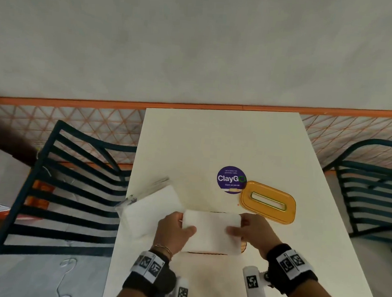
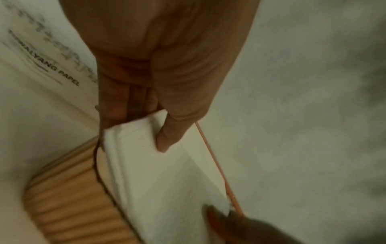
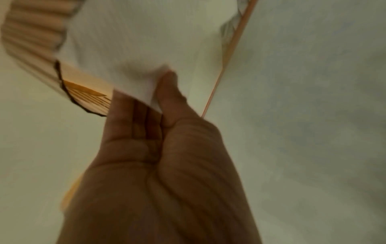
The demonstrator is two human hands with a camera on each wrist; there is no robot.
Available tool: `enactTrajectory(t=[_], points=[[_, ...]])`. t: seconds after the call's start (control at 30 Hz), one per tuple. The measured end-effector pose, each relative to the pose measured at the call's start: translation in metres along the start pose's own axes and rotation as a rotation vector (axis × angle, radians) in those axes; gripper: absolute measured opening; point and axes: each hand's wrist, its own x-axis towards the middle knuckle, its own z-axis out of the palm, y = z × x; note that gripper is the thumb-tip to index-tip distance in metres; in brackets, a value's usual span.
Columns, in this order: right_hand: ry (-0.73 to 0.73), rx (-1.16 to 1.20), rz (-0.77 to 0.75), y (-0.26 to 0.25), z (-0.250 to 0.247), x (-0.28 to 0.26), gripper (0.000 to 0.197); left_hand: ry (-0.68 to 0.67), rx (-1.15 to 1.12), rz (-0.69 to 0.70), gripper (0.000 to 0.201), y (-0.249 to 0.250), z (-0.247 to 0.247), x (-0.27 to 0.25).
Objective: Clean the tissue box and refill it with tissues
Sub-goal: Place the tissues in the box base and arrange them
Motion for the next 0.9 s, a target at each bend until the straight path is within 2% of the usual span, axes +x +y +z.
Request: enactTrajectory(t=[0.1, 0.2, 0.33, 0.53, 0.73, 0.8, 0.9], points=[[0.162, -0.216, -0.011, -0.002, 0.008, 0.006, 0.022, 0.058, 0.121, -0.024, 0.023, 0.008, 0.017, 0.000], [0.184, -0.454, -0.023, -0.005, 0.017, 0.011, 0.021, 0.066, 0.266, -0.055, 0.036, 0.015, 0.028, 0.002], [0.198, -0.673, -0.027, -0.011, 0.026, 0.015, 0.032, 0.000, 0.385, -0.084, 0.022, 0.023, 0.031, 0.007], [0.194, -0.851, -0.076, -0.020, 0.036, 0.016, 0.022, -0.044, 0.556, -0.079, 0.031, 0.035, 0.038, 0.011], [0.219, -0.879, -0.138, -0.015, 0.028, 0.008, 0.036, 0.039, 0.572, 0.062, 0.038, 0.032, 0.041, 0.009], [0.221, -0.854, -0.193, -0.008, 0.027, 0.007, 0.038, -0.015, 0.515, 0.136, 0.040, 0.028, 0.045, 0.012], [0.299, -0.825, -0.331, 0.001, 0.023, 0.005, 0.039, -0.228, 0.525, 0.191, 0.038, 0.022, 0.056, 0.021]])
